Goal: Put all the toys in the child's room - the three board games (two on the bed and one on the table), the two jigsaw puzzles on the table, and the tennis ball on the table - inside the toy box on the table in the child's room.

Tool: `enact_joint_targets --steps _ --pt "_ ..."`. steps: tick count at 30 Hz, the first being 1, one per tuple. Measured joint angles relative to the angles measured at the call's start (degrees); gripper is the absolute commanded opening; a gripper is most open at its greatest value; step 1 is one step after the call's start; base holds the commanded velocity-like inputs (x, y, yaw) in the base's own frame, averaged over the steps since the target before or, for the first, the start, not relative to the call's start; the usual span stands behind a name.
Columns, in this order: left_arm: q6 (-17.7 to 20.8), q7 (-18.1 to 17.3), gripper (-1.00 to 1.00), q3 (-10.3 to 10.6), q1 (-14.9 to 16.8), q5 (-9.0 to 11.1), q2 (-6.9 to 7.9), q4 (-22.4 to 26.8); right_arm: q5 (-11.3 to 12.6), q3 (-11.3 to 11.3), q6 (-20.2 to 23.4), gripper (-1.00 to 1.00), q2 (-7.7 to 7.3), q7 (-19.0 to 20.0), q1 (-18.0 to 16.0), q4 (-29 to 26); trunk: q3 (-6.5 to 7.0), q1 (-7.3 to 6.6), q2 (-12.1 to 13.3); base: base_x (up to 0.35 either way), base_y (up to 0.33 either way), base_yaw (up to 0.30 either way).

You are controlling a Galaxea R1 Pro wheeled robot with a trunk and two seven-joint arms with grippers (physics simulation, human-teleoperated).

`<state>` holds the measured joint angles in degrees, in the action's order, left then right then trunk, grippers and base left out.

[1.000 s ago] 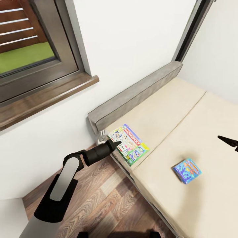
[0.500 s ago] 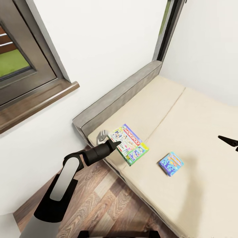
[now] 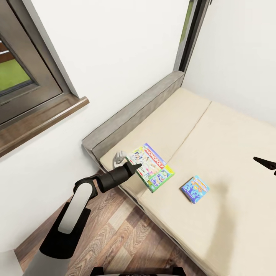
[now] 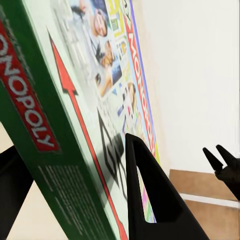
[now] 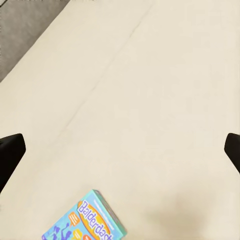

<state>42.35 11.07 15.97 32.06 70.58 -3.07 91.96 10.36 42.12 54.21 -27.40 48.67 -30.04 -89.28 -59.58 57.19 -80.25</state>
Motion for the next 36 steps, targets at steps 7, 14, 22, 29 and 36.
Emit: enact_joint_targets --steps 7,14,22,29,36 --pt "-0.4 -3.1 -1.00 0.3 -0.4 -0.4 0.26 0.0 0.0 0.0 0.0 1.00 0.05 0.0 0.1 -0.7 0.00 -0.01 0.0 0.038 0.000 -0.006" --pt "-0.5 -4.3 -1.00 0.3 -0.6 -0.6 0.36 0.0 0.0 0.0 0.0 1.00 0.01 0.0 0.2 -0.9 0.00 -0.01 0.0 0.107 0.000 -0.002" --pt "-0.5 -4.8 -1.00 0.4 -0.7 -0.7 0.37 0.0 0.0 0.0 0.0 1.00 0.03 0.0 0.3 -1.0 0.00 0.00 0.0 0.032 0.000 -0.048" --pt "-0.4 -4.9 -1.00 0.3 -0.7 -0.7 0.36 0.0 0.0 0.0 0.0 1.00 -0.01 0.0 0.3 -1.1 0.00 0.00 0.0 0.009 0.000 -0.197" --pt "-0.4 -5.0 -1.00 0.3 -0.7 -0.6 0.37 0.0 0.0 0.0 0.0 1.00 -0.02 0.0 0.3 -1.1 0.00 0.00 0.0 0.003 0.000 -0.123"
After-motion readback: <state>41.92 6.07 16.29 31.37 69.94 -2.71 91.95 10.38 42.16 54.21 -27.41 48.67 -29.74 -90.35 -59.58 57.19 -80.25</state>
